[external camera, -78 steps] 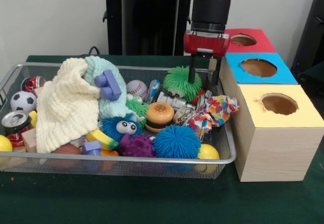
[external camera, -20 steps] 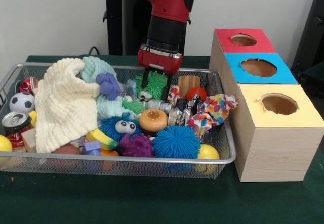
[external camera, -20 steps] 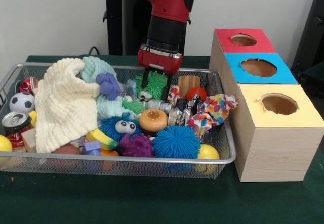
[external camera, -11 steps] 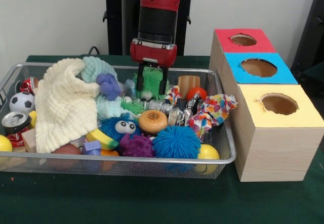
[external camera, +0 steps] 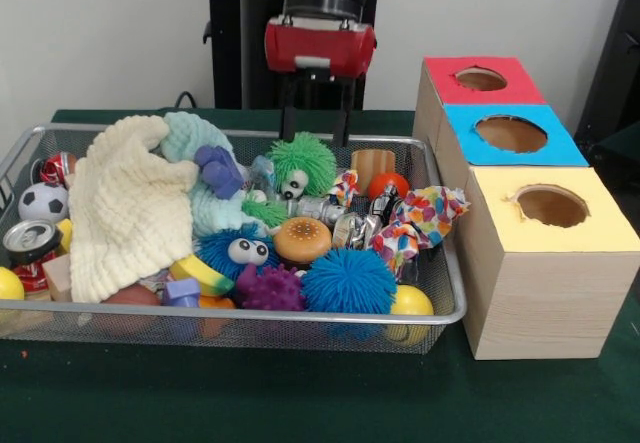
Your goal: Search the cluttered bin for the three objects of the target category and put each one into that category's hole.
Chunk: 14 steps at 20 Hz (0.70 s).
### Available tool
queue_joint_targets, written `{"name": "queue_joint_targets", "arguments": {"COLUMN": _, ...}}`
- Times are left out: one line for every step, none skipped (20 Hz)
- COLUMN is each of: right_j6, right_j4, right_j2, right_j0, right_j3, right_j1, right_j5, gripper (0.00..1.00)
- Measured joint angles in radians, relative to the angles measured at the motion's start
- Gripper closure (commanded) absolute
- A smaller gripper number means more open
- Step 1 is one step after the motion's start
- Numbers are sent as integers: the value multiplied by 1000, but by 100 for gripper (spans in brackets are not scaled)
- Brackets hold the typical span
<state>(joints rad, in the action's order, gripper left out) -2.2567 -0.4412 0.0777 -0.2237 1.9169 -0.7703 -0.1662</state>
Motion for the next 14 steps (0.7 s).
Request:
{"name": "queue_joint_targets", "arguments": {"right_j6": 0, "right_j4": 2, "right_j2": -8, "right_j0": 0, "right_j3": 0, "right_j1": -28, "right_j5": 0, "gripper": 0}}
{"name": "queue_joint_targets", "arguments": {"right_j6": 0, "right_j4": 3, "right_j2": -14, "right_j0": -1, "right_j3": 1, "right_j1": -43, "right_j5": 0, "gripper": 0}}
{"name": "queue_joint_targets", "arguments": {"right_j6": 0, "right_j4": 3, "right_j2": -18, "right_j0": -2, "right_j3": 1, "right_j1": -52, "right_j5": 0, "gripper": 0}}
{"name": "queue_joint_targets", "arguments": {"right_j6": 0, "right_j4": 3, "right_j2": -24, "right_j0": -3, "right_j3": 0, "right_j1": -62, "right_j5": 0, "gripper": 0}}
{"name": "queue_joint_targets", "arguments": {"right_j6": 0, "right_j4": 3, "right_j2": -32, "right_j0": -5, "right_j3": 0, "right_j1": -74, "right_j5": 0, "gripper": 0}}
{"name": "queue_joint_targets", "arguments": {"right_j6": 0, "right_j4": 3, "right_j2": -40, "right_j0": -7, "right_j3": 0, "right_j1": -85, "right_j5": 0, "gripper": 0}}
{"name": "queue_joint_targets", "arguments": {"right_j6": 0, "right_j4": 3, "right_j2": -45, "right_j0": -8, "right_j3": 1, "right_j1": -88, "right_j5": 0, "gripper": 0}}
{"name": "queue_joint_targets", "arguments": {"right_j6": 0, "right_j4": 2, "right_j2": -53, "right_j0": -10, "right_j3": 1, "right_j1": -90, "right_j5": -1, "gripper": 0}}
{"name": "queue_joint_targets", "arguments": {"right_j6": 0, "right_j4": 2, "right_j2": -61, "right_j0": -12, "right_j3": 1, "right_j1": -92, "right_j5": -3, "gripper": 0}}
{"name": "queue_joint_targets", "arguments": {"right_j6": 0, "right_j4": 2, "right_j2": -70, "right_j0": -13, "right_j3": 1, "right_j1": -86, "right_j5": -11, "gripper": 0}}
{"name": "queue_joint_targets", "arguments": {"right_j6": 0, "right_j4": 2, "right_j2": -73, "right_j0": -14, "right_j3": 1, "right_j1": -83, "right_j5": -15, "gripper": 0}}
{"name": "queue_joint_targets", "arguments": {"right_j6": 0, "right_j4": 2, "right_j2": -75, "right_j0": -14, "right_j3": 1, "right_j1": -77, "right_j5": -20, "gripper": 0}}
{"name": "queue_joint_targets", "arguments": {"right_j6": 0, "right_j4": 1, "right_j2": -77, "right_j0": -13, "right_j3": 0, "right_j1": -72, "right_j5": -25, "gripper": 0}}
{"name": "queue_joint_targets", "arguments": {"right_j6": 0, "right_j4": 2, "right_j2": -80, "right_j0": -13, "right_j3": 0, "right_j1": -60, "right_j5": -36, "gripper": 0}}
